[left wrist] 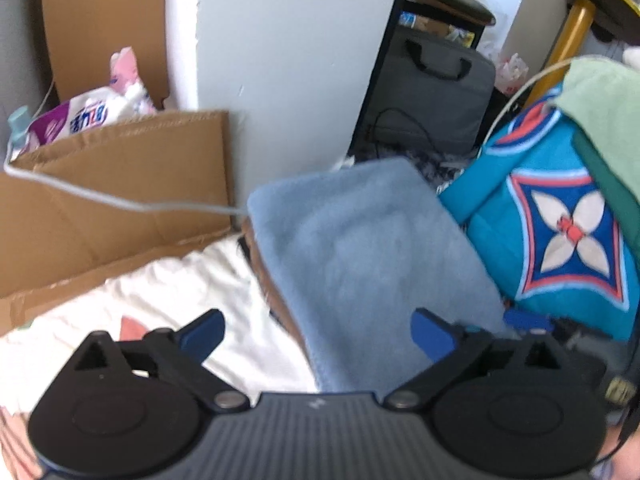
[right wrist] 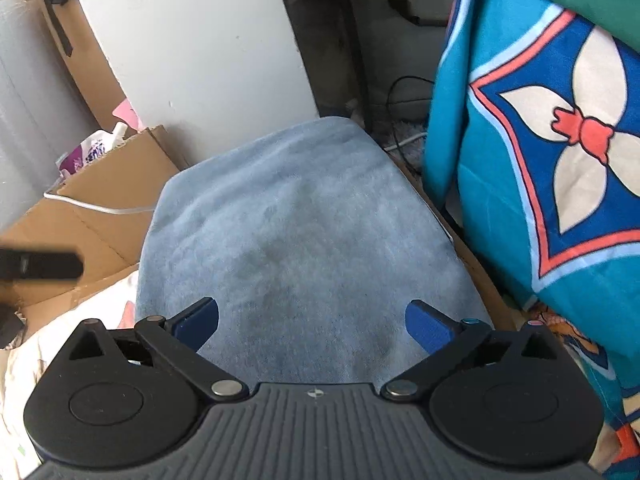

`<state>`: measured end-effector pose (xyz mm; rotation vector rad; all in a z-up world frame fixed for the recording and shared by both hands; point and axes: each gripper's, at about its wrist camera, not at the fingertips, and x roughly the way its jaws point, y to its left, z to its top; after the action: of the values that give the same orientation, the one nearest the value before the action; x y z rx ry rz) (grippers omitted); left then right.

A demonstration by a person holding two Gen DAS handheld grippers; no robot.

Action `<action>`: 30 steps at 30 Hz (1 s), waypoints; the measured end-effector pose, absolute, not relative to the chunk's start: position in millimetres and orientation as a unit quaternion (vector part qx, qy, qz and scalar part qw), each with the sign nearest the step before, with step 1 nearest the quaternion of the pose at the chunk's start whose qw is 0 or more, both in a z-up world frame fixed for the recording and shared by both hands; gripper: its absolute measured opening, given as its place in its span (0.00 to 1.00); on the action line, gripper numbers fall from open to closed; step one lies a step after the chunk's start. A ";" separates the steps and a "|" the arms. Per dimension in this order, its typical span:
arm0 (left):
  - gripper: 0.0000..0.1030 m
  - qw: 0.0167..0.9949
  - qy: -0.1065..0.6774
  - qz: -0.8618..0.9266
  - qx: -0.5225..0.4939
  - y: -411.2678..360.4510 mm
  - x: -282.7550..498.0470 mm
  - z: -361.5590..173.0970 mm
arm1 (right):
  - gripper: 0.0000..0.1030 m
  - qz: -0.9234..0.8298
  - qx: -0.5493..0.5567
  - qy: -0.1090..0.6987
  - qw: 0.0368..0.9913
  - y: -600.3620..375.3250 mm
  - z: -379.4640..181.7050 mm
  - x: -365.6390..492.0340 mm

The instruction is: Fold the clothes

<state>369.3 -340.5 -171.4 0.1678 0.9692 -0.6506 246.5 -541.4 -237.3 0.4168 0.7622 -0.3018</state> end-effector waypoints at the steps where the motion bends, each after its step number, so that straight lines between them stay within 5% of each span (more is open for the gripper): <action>1: 0.98 0.832 0.456 -0.306 0.083 -338.3 363.6 -172.2 | 1.00 -0.151 0.198 0.369 0.896 -540.3 -237.0 245.0; 11: 0.99 0.838 0.454 -0.288 0.091 -310.4 319.4 -162.0 | 1.00 -0.156 0.189 0.383 0.891 -535.4 -224.9 231.8; 30: 0.99 0.880 0.437 -0.182 0.039 -170.6 242.5 -63.9 | 1.00 -0.139 0.140 0.398 0.896 -500.5 -194.0 223.9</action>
<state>242.5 -170.6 -63.9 0.0810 0.9106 -0.3794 223.9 -500.5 -194.0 0.2900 0.8246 -0.2887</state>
